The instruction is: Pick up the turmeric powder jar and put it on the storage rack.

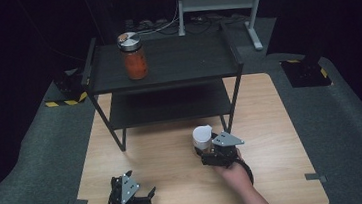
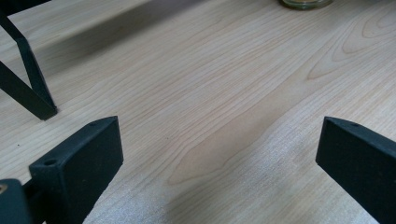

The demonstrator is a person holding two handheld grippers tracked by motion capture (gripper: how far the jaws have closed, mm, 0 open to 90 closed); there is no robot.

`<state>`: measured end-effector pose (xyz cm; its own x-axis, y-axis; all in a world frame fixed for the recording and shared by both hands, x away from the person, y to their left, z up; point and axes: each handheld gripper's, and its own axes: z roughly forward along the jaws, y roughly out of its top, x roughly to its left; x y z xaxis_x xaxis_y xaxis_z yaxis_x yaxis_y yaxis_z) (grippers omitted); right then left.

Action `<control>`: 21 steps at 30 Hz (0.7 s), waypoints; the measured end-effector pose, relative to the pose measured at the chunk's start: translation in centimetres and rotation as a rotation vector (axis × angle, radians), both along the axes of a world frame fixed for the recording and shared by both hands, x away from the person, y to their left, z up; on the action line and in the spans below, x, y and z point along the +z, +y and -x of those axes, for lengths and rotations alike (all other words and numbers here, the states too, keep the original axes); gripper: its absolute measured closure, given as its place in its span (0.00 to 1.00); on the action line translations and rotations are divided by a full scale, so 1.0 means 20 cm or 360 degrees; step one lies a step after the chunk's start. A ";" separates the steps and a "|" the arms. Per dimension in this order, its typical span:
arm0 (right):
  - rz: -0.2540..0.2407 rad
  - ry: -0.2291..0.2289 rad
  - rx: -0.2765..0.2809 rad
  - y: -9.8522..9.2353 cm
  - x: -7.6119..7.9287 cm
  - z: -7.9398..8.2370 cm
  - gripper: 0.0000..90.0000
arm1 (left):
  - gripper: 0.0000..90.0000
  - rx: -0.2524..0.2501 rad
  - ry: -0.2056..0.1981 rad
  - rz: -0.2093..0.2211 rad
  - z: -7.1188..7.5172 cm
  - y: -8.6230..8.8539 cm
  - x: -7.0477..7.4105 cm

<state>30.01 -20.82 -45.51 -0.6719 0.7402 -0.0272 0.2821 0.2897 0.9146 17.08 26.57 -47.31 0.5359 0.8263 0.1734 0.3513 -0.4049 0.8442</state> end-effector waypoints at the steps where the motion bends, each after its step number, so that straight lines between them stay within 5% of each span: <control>1: -0.0005 -0.0001 0.0001 0.00 0.00 0.00 0.23 | 0.01 0.0001 -0.0001 0.0001 0.00 0.00 0.00; 21: -0.0108 -0.0003 0.0005 0.00 -0.03 -0.02 0.33 | 0.01 -0.0001 0.0005 0.0020 0.00 0.01 0.00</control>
